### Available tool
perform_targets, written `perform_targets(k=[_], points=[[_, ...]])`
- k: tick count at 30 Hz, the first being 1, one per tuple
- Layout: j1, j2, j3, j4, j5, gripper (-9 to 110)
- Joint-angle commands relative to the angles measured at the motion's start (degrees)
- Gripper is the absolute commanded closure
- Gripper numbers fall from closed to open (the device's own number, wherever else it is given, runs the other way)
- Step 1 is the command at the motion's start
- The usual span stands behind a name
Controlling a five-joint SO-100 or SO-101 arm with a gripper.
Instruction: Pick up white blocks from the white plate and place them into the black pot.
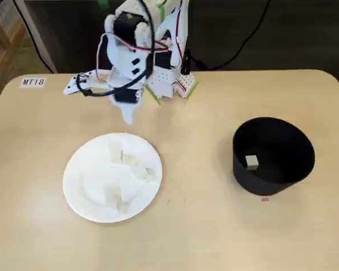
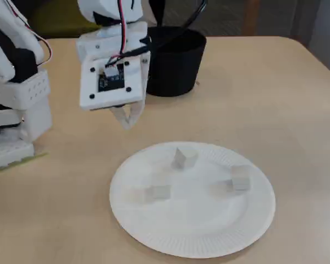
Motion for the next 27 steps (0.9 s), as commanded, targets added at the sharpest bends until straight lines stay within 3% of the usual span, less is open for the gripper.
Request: perform_targets(k=[1,13,18,27], points=[[3.43,-1.67,-3.16,-0.35,-2.46,104],[6.86,-11.51,-9.23,-3.43,-3.43,104],[7.12,-14.24,-12.04,-3.87,-5.36,88],[6.15,-14.5,-11.07,-2.46,-5.01,91]])
